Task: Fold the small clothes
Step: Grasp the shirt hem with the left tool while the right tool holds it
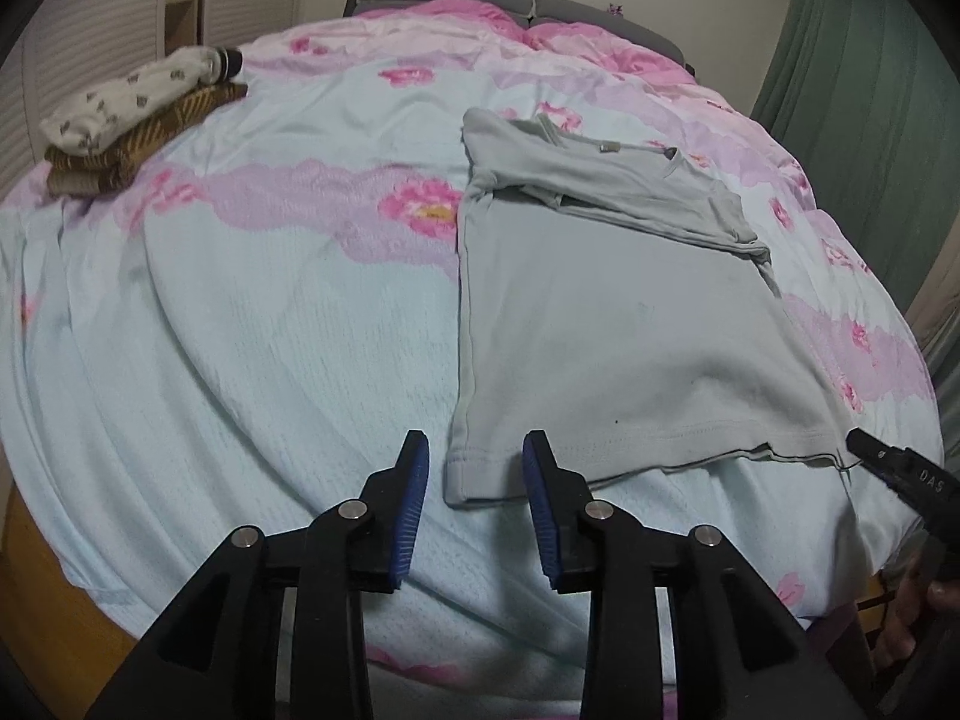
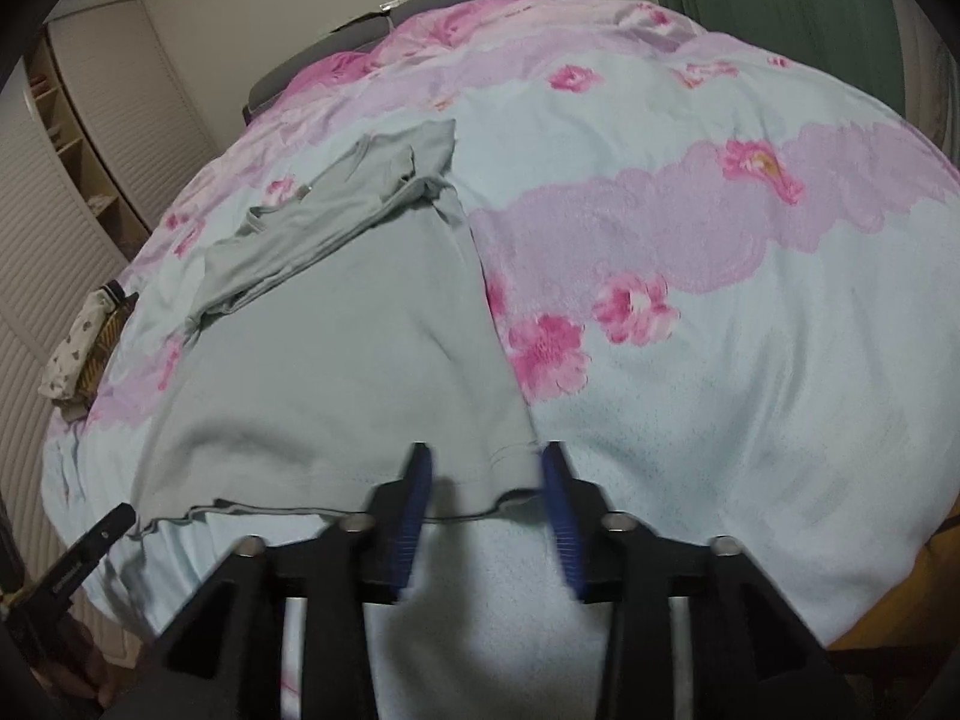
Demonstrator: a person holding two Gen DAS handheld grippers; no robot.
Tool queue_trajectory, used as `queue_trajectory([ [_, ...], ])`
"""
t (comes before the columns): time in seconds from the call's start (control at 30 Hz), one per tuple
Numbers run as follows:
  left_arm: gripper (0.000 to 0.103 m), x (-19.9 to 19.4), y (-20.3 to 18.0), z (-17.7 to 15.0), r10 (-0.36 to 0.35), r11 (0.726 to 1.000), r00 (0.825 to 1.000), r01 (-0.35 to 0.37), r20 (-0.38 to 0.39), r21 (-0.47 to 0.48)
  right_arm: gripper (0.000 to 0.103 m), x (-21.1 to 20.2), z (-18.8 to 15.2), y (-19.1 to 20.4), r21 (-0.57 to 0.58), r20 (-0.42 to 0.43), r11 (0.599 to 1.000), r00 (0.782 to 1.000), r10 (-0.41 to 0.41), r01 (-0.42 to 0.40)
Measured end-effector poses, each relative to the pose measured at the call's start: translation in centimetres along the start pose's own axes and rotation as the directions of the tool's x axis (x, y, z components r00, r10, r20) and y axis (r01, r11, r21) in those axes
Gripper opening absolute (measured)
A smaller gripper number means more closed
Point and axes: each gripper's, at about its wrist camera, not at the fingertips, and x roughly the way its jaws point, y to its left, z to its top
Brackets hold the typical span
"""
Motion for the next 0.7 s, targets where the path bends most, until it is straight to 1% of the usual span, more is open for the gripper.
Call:
queue_trajectory([
  [0.1,0.035,0.5,-0.4,-0.3,-0.008,1.000,1.000,0.008,-0.014,0.005,0.042,0.7,-0.2,-0.5,0.025,-0.022,0.999,0.999,0.026,-0.025],
  [0.23,0.035,1.0,-0.6,-0.7,-0.011,1.000,1.000,0.011,-0.026,0.012,0.042,1.5,-0.4,-0.9,0.055,-0.040,0.998,0.999,0.033,-0.031],
  [0.37,0.035,1.1,-0.1,-0.6,-0.021,1.000,0.999,0.021,-0.026,-0.018,0.042,1.6,-0.5,-0.8,0.037,-0.033,0.999,0.999,0.031,-0.030],
  [0.4,0.035,1.1,-0.2,-0.6,-0.020,1.000,0.999,0.019,-0.025,-0.017,0.040,1.6,-0.5,-0.7,0.035,-0.032,0.999,0.999,0.033,-0.032],
  [0.43,0.031,1.2,-0.4,-0.6,-0.016,1.000,1.000,0.016,-0.022,-0.007,0.031,1.7,-0.5,-0.7,0.034,-0.032,0.999,0.999,0.042,-0.041],
  [0.47,0.025,1.1,-0.2,-0.6,-0.022,1.000,1.000,0.022,-0.021,-0.003,0.024,1.7,-0.5,-0.6,0.033,-0.032,0.998,0.998,0.050,-0.048],
  [0.5,0.011,1.2,-0.3,-0.6,-0.027,1.000,0.999,0.027,-0.022,0.005,0.013,1.7,-0.4,-0.4,0.030,-0.032,0.998,0.998,0.055,-0.055],
  [0.57,0.008,1.1,-0.6,-0.6,-0.023,1.000,1.000,0.023,-0.014,0.020,0.011,1.3,-0.3,-0.1,0.018,-0.016,0.998,0.999,0.052,-0.052],
  [0.7,0.008,0.2,-0.3,-0.2,-0.012,1.000,1.000,0.011,0.027,0.006,0.010,0.3,0.1,0.2,0.010,0.031,0.999,0.999,0.034,-0.035],
])
